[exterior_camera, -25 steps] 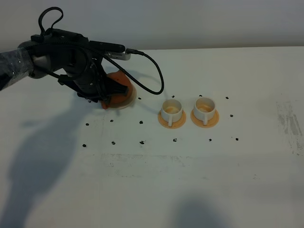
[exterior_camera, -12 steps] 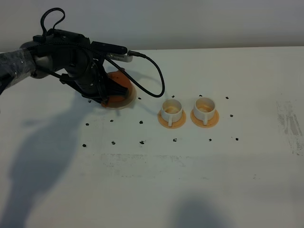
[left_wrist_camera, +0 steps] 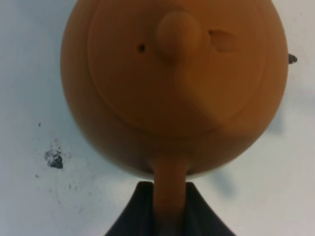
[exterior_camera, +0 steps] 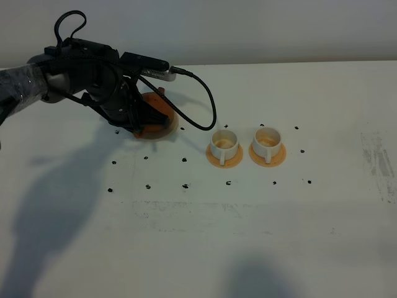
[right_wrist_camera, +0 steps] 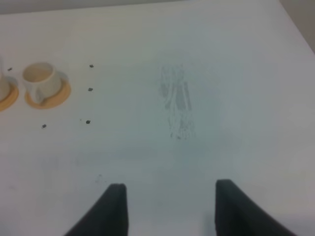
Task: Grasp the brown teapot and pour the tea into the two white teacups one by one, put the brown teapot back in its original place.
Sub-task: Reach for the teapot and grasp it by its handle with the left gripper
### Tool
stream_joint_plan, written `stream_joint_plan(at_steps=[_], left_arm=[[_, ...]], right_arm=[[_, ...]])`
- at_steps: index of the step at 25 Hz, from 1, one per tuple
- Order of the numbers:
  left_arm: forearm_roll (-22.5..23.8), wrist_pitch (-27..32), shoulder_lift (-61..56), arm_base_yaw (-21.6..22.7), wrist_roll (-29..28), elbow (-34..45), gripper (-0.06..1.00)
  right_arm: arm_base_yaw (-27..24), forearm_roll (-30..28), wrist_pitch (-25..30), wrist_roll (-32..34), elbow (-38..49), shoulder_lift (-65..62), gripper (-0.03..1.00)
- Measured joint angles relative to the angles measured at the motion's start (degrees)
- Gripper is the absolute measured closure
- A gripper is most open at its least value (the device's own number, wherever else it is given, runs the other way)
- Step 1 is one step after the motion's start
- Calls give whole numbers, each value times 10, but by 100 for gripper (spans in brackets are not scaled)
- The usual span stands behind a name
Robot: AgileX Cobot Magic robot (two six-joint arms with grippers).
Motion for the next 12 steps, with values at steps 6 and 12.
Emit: stream_joint_plan(at_steps=[6,12], left_arm=[[1,-33,-1,0,3,32,87],[0,-88,-12,0,5,74,87]], right_arm=[[0,0,0,0,0,0,54],[0,0,0,0,0,0,54]])
